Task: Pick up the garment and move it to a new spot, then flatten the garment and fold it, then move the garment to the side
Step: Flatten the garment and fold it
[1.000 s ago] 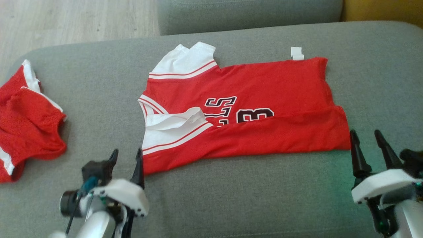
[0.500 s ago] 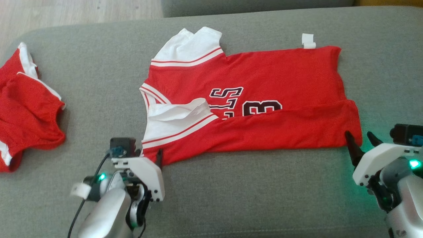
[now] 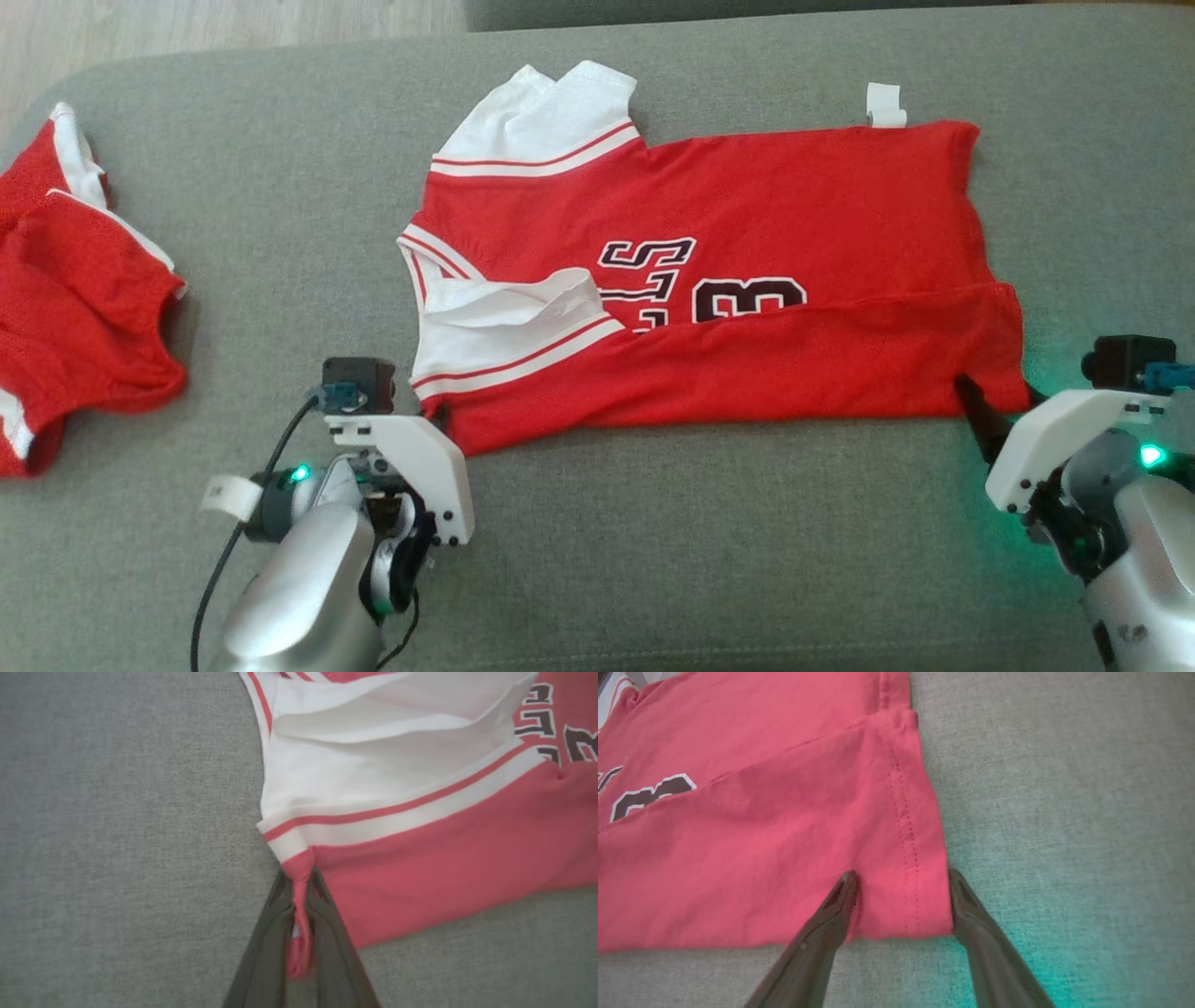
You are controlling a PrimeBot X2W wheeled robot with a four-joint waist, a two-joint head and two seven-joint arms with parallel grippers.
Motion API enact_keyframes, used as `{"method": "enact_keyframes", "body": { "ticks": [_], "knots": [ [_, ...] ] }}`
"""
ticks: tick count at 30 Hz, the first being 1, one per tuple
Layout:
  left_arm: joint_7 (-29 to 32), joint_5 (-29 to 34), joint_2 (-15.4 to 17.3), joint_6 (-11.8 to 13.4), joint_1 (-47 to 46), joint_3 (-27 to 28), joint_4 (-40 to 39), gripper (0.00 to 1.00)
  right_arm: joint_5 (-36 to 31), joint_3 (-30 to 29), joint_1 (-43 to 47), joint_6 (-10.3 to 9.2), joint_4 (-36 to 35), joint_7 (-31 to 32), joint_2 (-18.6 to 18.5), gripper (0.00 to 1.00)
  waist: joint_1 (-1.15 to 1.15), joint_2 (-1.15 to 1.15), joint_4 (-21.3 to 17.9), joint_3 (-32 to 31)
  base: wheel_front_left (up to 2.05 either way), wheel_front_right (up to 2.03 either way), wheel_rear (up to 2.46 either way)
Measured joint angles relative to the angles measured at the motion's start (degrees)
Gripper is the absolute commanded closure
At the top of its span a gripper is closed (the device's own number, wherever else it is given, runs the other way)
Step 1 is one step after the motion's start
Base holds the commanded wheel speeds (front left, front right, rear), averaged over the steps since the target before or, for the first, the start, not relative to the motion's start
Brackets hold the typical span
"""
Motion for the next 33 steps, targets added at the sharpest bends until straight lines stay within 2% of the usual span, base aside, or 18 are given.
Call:
{"method": "enact_keyframes", "body": {
  "ticks": [1, 3, 9, 15, 25, 33],
  "knots": [
    [0.0, 0.0, 0.0, -0.1, 0.0, -0.1, 0.0, 1.00, 0.5, 0.4, -0.3, 0.00, 0.4, -0.4, -0.1, 0.57, 0.00, 0.00, 0.0, -0.2, 0.00, 0.00, 0.00],
    [0.0, 0.0, 0.3, -0.1, 0.0, -0.7, 0.0, 1.00, 0.9, 1.1, -0.4, 0.00, 1.1, -1.4, -0.2, 1.00, 0.00, 0.00, 0.1, -0.7, 0.00, 0.00, 0.00],
    [0.1, 0.0, 1.7, -0.1, 3.0, -0.8, -1.0, 1.00, 1.8, 3.7, 0.2, 0.00, 2.2, -5.0, -0.4, 1.00, 0.00, 0.00, -0.1, -3.4, 0.00, 0.00, 0.00],
    [1.8, -0.8, 4.4, -0.2, 5.9, -1.1, -3.9, 1.00, 3.0, 4.5, 0.3, 0.00, 1.5, -4.7, -2.1, 1.00, 0.00, 0.00, -0.3, -6.1, 0.00, 0.00, 0.00],
    [9.5, -0.9, 9.5, -0.6, 10.6, -2.8, -12.3, 1.00, 6.0, 7.3, 7.7, 0.01, -5.9, 7.9, -7.2, 1.00, 0.00, 0.00, -0.3, -8.4, 0.00, 0.00, 0.00],
    [12.9, -2.7, 12.6, 0.0, 16.5, -2.7, -19.0, 1.00, 5.3, 3.4, 14.6, 0.01, -15.2, 13.3, -7.4, 1.00, 0.00, 0.00, -1.3, -8.2, 0.00, 0.00, 0.00]
  ]
}}
